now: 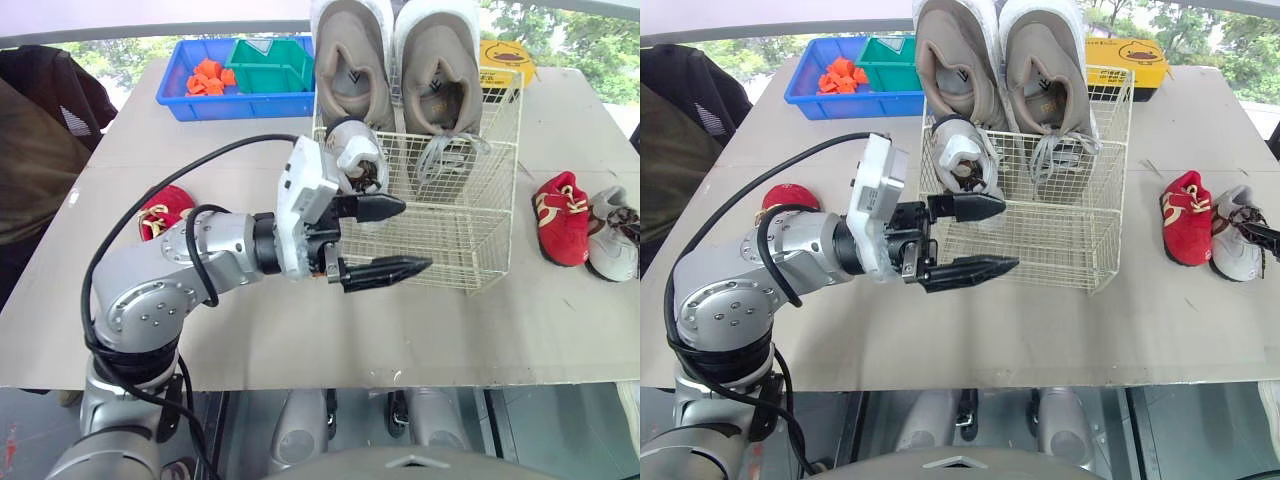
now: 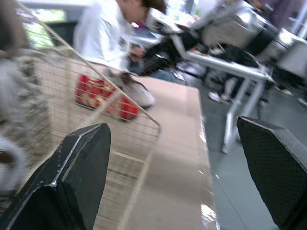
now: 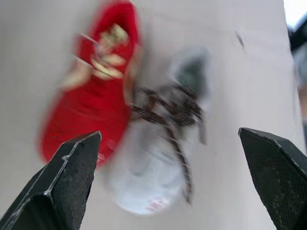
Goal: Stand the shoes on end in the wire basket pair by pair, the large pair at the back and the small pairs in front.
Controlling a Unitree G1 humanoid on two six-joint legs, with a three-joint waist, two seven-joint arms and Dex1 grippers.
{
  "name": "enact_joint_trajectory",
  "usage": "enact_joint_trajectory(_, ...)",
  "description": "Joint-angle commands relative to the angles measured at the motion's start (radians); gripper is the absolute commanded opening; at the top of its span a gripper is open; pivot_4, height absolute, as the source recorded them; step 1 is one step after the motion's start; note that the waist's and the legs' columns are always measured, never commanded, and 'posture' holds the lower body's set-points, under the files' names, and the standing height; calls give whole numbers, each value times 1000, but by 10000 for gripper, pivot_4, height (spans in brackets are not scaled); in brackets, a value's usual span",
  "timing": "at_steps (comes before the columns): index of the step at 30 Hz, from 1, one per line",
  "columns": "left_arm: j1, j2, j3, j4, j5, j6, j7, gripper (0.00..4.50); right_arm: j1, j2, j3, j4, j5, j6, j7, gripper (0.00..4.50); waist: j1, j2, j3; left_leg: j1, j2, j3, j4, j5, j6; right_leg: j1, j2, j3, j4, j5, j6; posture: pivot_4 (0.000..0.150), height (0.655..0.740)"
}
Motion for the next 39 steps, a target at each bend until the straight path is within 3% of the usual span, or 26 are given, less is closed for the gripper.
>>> enact_joint_trajectory(1,-17,17,-4,-21,2,-26,-51,44671,-149,-3,138,159,-102,-42,89,45000,-1,1,0,-1,0,1,0,0,0,-1,0,1,0,0,0,1500,7400)
enact_joint_trajectory(5,-16,45,-11,-42,16,-38,-96,44671,-330,59,298,379,-249,-154,158,45000,0,1,0,-1,0,1,0,0,0,-1,1,2,-1,1,0,1500,7400)
enact_joint_trajectory(11,3,82,11,-72,32,-58,-102,44671,-554,163,406,696,-413,-289,184,45000,1,2,1,-1,-1,3,0,2,-3,-1,0,4,-2,4,1,1500,7400)
enact_joint_trajectory(14,21,102,24,-84,31,-68,-108,45000,-624,204,448,827,-483,-332,212,36602,0,1,1,-1,0,3,0,2,-4,-1,1,4,-2,4,1,1500,7400)
enact_joint_trajectory(17,36,111,30,-85,30,-76,-111,45000,-654,213,454,895,-524,-373,227,23279,4,1,1,-1,0,2,0,2,-4,-1,0,4,-2,4,1,1500,7400)
enact_joint_trajectory(23,39,112,16,-66,41,-99,-140,45000,-615,177,387,869,-501,-358,270,375,5,1,0,-1,-1,2,1,2,-4,0,0,4,-3,4,1,1500,7400)
enact_joint_trajectory(27,32,114,11,-46,56,-111,-166,45000,-474,126,200,686,-386,-273,244,375,11,2,0,-2,-2,1,0,2,-4,0,0,3,-3,4,1,1500,7400)
enact_joint_trajectory(30,19,110,4,-25,64,-118,-192,45000,-255,135,-70,368,-286,-176,177,375,7,3,0,-2,-2,2,0,2,-4,0,0,4,-3,4,1,1500,7400)
enact_joint_trajectory(34,-6,99,-8,17,77,-125,-226,45000,-22,332,-472,-204,-96,-73,95,375,-1,6,-1,0,0,2,-2,2,-4,0,1,5,-2,3,3,1500,7400)
enact_joint_trajectory(37,-31,86,-12,54,96,-139,-251,45000,-32,520,-590,-594,173,-45,-7,375,-13,7,-1,1,2,-1,-2,2,-4,0,8,9,-2,1,6,1500,7400)
enact_joint_trajectory(39,-40,76,-9,66,107,-149,-257,45000,-73,603,-608,-745,335,2,-117,375,-18,7,-1,2,2,-2,-2,0,-2,0,9,10,1,1,6,1500,7400)
